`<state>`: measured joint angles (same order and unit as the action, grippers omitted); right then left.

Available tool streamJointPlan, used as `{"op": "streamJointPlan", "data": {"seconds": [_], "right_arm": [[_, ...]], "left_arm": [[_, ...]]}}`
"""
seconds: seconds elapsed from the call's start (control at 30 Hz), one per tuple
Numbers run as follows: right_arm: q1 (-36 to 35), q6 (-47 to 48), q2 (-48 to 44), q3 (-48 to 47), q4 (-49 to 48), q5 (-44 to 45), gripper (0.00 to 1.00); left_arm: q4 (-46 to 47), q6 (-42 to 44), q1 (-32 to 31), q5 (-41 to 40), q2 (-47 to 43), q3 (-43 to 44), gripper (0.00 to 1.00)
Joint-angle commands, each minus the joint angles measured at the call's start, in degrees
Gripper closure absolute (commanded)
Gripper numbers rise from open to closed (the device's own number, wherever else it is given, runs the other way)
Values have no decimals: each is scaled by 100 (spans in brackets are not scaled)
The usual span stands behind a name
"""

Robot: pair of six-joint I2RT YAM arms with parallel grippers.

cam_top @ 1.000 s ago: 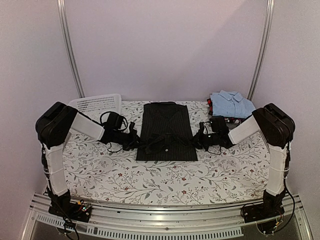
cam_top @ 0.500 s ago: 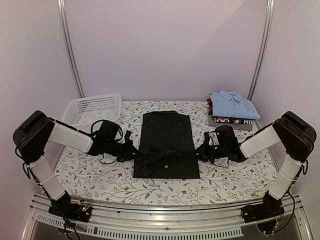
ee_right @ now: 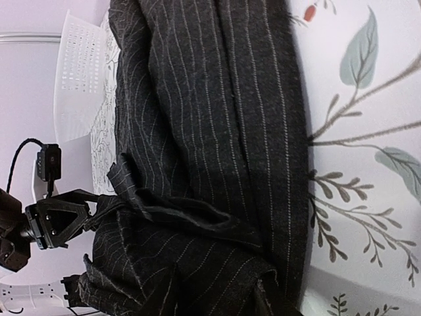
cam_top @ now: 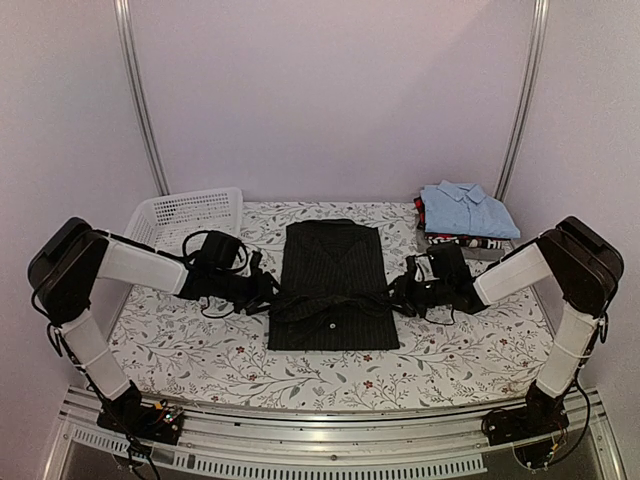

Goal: Fold and stack the long sleeve shirts
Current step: Fold the rectangle-folded shirt at the center of the board.

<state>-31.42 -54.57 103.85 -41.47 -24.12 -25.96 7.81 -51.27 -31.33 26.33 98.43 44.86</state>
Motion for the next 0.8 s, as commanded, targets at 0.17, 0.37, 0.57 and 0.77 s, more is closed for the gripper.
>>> {"op": "streamJointPlan", "data": {"seconds": [0.17,0.37,0.57,0.77], "right_arm": [[25,708,-613,-537,981,480,40],[1,1133,-1004,-578,1395,706,26],[-351,1745,-1277,-638,1903,1114,28],[-1006,2181,-1570,-571,2323,1662,52]], "left_arm": [[-690,855,162,-197,-343,652,30],[-1173,1323,218,-164,-612,708,21],[-1741,1666,163,-482,-1109,505,37],[-2041,1616,-97,-788,-1654,-155,74]]}}
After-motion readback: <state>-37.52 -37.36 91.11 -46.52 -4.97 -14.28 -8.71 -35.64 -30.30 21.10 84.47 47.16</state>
